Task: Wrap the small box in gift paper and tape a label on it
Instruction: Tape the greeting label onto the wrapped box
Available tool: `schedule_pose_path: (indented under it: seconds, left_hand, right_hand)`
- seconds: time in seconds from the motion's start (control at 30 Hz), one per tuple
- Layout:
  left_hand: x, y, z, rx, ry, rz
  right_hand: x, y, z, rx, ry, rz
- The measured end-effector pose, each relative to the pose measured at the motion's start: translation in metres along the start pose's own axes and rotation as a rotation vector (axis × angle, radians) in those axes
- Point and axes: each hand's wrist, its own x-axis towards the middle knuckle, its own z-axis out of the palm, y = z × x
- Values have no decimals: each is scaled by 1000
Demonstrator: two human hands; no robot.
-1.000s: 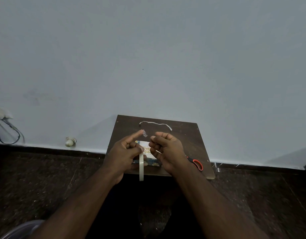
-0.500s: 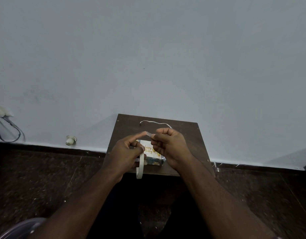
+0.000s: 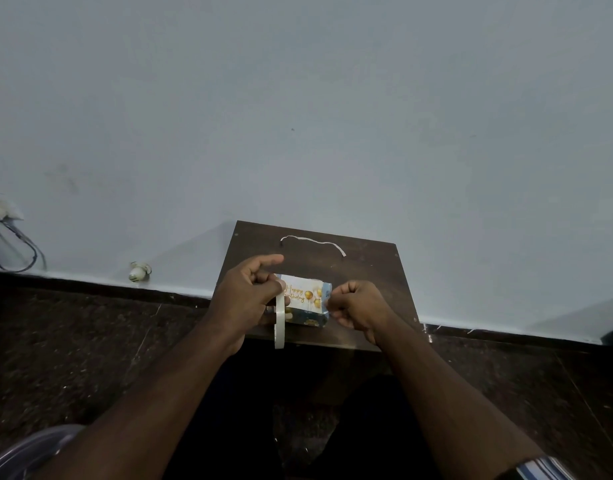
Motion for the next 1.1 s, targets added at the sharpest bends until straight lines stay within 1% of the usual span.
schedule_pose_path:
  seconds: [0.47,0.7,0.87,1.1]
  left_hand:
    - [2,-2,-1,22,12,-6]
    - [3,-1,-1,36,16,-7]
    - [2,0,-1,43,20,-3]
    - [1,1,0,56,25,-4]
  right_hand:
    - [21,6,9,-215,69,3]
    - [32,2,15,-474,100,18]
    - [34,-2,17,-591,86,4]
    - [36,-4,16,-646,64,20]
